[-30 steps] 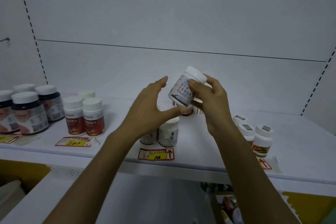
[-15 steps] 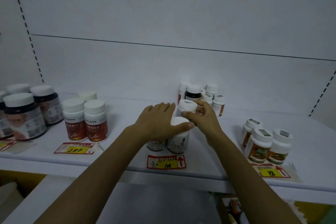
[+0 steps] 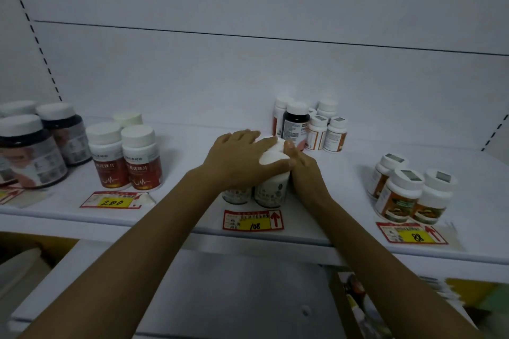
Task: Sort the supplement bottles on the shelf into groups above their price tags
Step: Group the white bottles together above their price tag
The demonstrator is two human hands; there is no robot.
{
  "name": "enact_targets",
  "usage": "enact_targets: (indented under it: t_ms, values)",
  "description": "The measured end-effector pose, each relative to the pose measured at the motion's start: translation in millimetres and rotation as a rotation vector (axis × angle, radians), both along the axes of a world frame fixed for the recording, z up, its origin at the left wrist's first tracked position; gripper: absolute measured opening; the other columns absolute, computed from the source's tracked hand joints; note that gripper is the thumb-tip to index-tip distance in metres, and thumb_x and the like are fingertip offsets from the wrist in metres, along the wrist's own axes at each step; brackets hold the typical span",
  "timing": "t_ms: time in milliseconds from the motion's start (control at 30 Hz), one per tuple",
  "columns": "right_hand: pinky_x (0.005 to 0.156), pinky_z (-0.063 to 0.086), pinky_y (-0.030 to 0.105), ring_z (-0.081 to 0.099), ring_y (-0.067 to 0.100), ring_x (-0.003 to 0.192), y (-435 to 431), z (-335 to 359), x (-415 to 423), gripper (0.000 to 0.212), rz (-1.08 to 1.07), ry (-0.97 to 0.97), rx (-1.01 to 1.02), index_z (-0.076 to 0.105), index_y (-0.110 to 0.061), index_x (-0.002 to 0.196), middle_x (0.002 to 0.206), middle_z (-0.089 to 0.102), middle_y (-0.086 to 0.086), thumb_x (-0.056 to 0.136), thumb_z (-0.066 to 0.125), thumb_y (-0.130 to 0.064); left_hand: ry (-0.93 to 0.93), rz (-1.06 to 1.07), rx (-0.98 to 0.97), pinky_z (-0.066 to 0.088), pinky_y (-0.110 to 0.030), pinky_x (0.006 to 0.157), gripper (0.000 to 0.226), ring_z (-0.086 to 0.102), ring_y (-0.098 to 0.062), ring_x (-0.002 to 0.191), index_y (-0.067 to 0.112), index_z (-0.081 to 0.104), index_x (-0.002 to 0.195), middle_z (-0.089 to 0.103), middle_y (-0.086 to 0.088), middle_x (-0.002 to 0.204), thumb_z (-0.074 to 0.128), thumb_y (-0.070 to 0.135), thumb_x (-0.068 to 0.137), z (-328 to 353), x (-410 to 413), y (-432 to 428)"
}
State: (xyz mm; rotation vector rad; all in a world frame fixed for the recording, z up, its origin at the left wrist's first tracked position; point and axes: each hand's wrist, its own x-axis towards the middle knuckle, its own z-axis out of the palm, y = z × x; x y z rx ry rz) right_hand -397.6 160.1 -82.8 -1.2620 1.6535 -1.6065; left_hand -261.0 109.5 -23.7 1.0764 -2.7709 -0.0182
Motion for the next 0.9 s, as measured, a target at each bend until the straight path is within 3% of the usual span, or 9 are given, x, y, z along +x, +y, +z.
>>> enact_targets:
  t_ms: [67, 167, 433, 500, 667, 767, 833, 900]
  values:
    - [0.094, 0.044, 0.025, 0.054, 0.019, 0.115, -1.3, -0.1, 0.0, 0.049, -0.028, -0.010, 0.020, 0.047, -0.011, 0.135, 0.133, 0.054, 0.010, 0.099, 0.031, -0.039, -0.002, 0.011, 0.002, 0.011, -0.044, 0.115, 0.078, 0.014, -0.021, 0.144, 0.035, 0.017, 0.146, 0.017, 0.001, 0.157, 0.024, 0.074, 0.080, 0.2, 0.5, 1.2]
    - [0.099, 0.041, 0.028, 0.051, 0.025, 0.123, -1.3, 1.5, 0.1, 0.046, -0.042, 0.003, 0.031, 0.044, -0.007, 0.138, 0.138, 0.051, 0.014, 0.100, 0.035, -0.033, -0.003, 0.017, 0.011, 0.011, -0.044, 0.115, 0.078, 0.016, -0.021, 0.143, 0.035, 0.017, 0.146, 0.018, 0.002, 0.157, 0.025, 0.074, 0.080, 0.4, 0.3, 1.6]
    - [0.101, 0.046, 0.041, 0.056, 0.026, 0.114, 2.6, 2.9, -0.1, 0.027, -0.028, -0.055, -0.031, 0.055, -0.019, 0.119, 0.121, 0.060, 0.008, 0.098, 0.043, -0.031, 0.002, 0.022, 0.013, 0.015, -0.045, 0.115, 0.076, 0.020, -0.022, 0.142, 0.033, 0.020, 0.146, 0.021, 0.001, 0.155, 0.027, 0.072, 0.081, 0.5, -0.5, 1.0]
    - [0.098, 0.048, 0.039, 0.058, 0.025, 0.111, 3.3, 3.8, 0.8, 0.021, -0.024, -0.047, -0.035, 0.055, -0.023, 0.113, 0.118, 0.061, 0.009, 0.099, 0.042, -0.031, 0.003, 0.017, 0.026, 0.017, -0.045, 0.114, 0.080, 0.023, -0.022, 0.140, 0.033, 0.021, 0.145, 0.024, 0.000, 0.154, 0.026, 0.077, 0.078, 1.5, -0.4, 0.6]
    - [0.084, 0.047, 0.022, 0.056, 0.021, 0.110, 3.3, 2.4, 0.4, 0.044, -0.045, -0.031, -0.014, 0.053, -0.009, 0.130, 0.128, 0.058, 0.010, 0.098, 0.039, -0.037, -0.003, 0.023, 0.060, 0.019, -0.046, 0.113, 0.095, 0.026, -0.023, 0.139, 0.034, 0.021, 0.145, 0.027, 0.000, 0.153, 0.017, 0.080, 0.063, 2.1, 0.2, 0.9]
    - [0.084, 0.045, 0.024, 0.056, 0.019, 0.106, 2.5, 2.7, -0.2, 0.045, -0.052, -0.056, -0.014, 0.054, -0.009, 0.128, 0.123, 0.059, 0.007, 0.098, 0.040, -0.039, 0.018, 0.023, 0.078, 0.018, -0.045, 0.114, 0.098, 0.025, -0.023, 0.140, 0.031, 0.017, 0.147, 0.025, 0.000, 0.154, 0.021, 0.080, 0.062, 2.6, -0.3, 1.3]
    - [0.080, 0.045, 0.023, 0.056, 0.017, 0.100, 2.0, 2.7, -0.9, 0.041, -0.058, -0.082, -0.011, 0.056, -0.012, 0.123, 0.111, 0.059, 0.002, 0.098, 0.039, -0.040, 0.052, 0.033, 0.100, 0.017, -0.044, 0.114, 0.099, 0.023, -0.023, 0.142, 0.027, 0.012, 0.148, 0.021, 0.000, 0.156, 0.031, 0.081, 0.067, 2.8, 0.0, 1.2]
    - [0.081, 0.047, 0.024, 0.058, 0.018, 0.097, 0.9, 0.4, -2.5, 0.028, -0.060, -0.100, -0.016, 0.059, -0.022, 0.104, 0.104, 0.059, -0.001, 0.098, 0.038, -0.041, 0.074, 0.037, 0.111, 0.018, -0.044, 0.114, 0.100, 0.023, -0.024, 0.142, 0.023, 0.008, 0.149, 0.020, -0.002, 0.156, 0.036, 0.080, 0.071, 2.0, 1.3, 0.7]
